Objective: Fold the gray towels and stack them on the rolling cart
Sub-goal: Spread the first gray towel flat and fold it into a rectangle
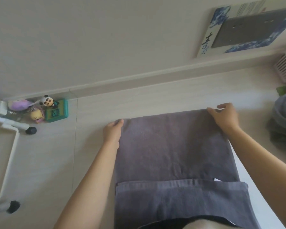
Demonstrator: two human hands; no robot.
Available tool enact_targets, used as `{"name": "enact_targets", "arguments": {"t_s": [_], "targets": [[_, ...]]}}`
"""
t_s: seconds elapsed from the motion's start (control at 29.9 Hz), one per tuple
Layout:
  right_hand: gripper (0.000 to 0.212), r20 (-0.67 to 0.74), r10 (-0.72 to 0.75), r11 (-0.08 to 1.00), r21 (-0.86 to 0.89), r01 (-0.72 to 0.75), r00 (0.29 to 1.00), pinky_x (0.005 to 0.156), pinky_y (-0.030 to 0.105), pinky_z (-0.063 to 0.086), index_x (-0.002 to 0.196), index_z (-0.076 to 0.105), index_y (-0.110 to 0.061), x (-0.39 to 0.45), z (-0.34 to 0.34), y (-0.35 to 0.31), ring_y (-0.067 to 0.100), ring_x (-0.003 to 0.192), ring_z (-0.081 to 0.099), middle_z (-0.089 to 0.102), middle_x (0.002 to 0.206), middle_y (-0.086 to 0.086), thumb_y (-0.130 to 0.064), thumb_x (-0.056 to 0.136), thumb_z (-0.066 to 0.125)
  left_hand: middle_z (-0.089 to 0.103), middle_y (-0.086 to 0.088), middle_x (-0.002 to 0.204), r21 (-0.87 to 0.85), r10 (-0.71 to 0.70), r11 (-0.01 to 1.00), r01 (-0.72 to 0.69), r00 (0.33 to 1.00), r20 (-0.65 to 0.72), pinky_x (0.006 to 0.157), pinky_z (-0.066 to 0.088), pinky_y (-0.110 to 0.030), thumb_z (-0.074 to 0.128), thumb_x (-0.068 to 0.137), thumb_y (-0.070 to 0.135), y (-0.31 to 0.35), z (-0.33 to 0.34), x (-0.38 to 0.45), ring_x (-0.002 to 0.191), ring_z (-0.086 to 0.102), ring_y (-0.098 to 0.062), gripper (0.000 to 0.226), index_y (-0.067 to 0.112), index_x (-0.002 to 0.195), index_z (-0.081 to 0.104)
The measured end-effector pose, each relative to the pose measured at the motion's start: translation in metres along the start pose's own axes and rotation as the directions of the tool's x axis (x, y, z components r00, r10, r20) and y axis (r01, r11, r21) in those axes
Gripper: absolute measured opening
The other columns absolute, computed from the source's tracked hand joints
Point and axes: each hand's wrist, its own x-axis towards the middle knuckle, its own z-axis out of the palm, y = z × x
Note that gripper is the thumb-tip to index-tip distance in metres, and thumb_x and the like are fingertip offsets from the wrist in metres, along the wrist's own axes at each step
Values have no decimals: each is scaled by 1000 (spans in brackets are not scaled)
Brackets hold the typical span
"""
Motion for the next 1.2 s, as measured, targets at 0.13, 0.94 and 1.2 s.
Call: {"name": "enact_targets", "arguments": {"t_s": [0.13, 0.94, 1.2], "targets": [[16, -51, -125, 992, 15, 126, 991, 82, 35, 45, 103, 59, -14, 1, 1, 2, 31, 95, 58, 65, 102, 11, -10, 89, 55, 43, -6, 58, 312, 520, 844, -437, 809, -273, 58, 25, -28, 56, 93, 18, 2, -5, -13, 58, 35, -18, 34, 8, 63, 44], [65, 219, -434, 612, -640, 464, 874, 115, 44, -2, 147, 24, -33, -94, 44, 66, 33, 144, 13, 21, 155, 4, -61, 90, 14, 28, -6, 154, 761, 515, 155, -630, 709, 482, 112, 15, -54, 31, 92, 48, -89, 17, -68, 143, 24, -30, 60, 23, 147, 33], [53, 387, -661, 451, -479, 753, 642, 83, 34, 32, 100, 67, -22, -149, 36, 68, 27, 86, 60, 65, 97, 0, -54, 95, 25, 60, 0, 94, 567, 681, 179, -804, 517, 518, 87, 37, -38, 47, 87, 42, -98, 5, -110, 89, 59, -24, 30, 19, 93, 65]]}}
